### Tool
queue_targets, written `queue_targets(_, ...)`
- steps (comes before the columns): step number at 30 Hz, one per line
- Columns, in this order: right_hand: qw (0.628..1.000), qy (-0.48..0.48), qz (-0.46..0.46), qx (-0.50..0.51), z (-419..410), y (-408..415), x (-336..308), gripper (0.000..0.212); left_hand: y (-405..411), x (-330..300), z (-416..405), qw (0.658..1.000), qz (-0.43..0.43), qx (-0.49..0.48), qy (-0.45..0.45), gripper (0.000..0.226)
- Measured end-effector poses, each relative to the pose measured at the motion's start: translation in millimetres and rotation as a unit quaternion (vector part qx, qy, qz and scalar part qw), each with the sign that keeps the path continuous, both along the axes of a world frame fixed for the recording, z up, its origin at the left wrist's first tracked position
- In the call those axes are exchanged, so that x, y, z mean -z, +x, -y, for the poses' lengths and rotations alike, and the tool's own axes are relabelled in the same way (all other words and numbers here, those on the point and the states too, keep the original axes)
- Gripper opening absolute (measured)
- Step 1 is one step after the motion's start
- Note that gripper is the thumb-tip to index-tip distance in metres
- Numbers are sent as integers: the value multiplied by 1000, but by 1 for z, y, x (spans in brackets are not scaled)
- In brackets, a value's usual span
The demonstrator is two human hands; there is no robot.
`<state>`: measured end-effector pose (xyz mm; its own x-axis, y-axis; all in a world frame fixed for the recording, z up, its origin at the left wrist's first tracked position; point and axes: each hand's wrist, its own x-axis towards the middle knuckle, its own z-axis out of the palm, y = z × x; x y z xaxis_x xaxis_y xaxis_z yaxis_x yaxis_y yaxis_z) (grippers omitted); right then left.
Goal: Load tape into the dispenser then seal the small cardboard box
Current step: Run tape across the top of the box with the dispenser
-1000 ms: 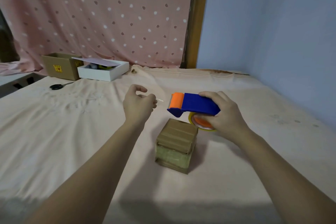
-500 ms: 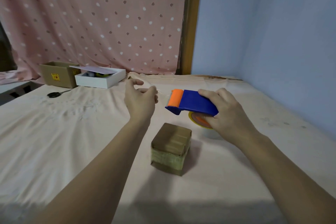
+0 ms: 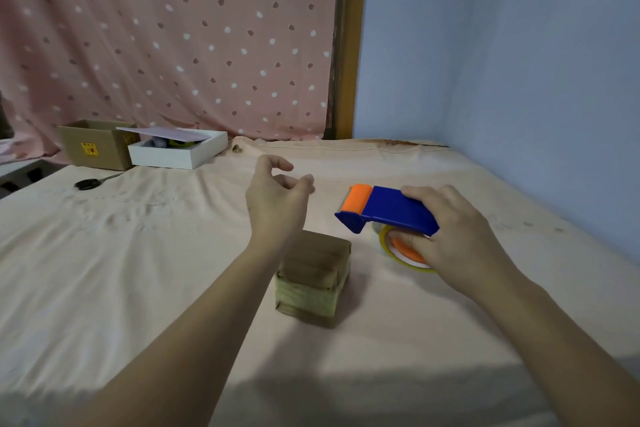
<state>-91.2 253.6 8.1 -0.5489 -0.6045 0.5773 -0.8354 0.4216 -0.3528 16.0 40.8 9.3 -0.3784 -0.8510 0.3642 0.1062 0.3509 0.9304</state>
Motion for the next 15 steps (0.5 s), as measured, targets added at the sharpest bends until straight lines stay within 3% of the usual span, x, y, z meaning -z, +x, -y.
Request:
queue_targets(4, 999, 31, 30, 4, -6, -2, 14, 62, -8, -5, -9, 999, 21, 26, -25, 26)
queue_targets(8, 993, 73, 88, 7, -18, -9, 24, 58, -20, -3, -11, 986, 147, 26, -71, 33)
queue_targets(12, 969, 88, 231, -8, -46, -35, 23, 40, -40, 4, -15, 942, 309, 80, -103, 34)
queue_targets(15, 926, 101, 359, -52, -72, -61, 24, 21, -63, 7, -32, 899, 397, 134, -131, 34)
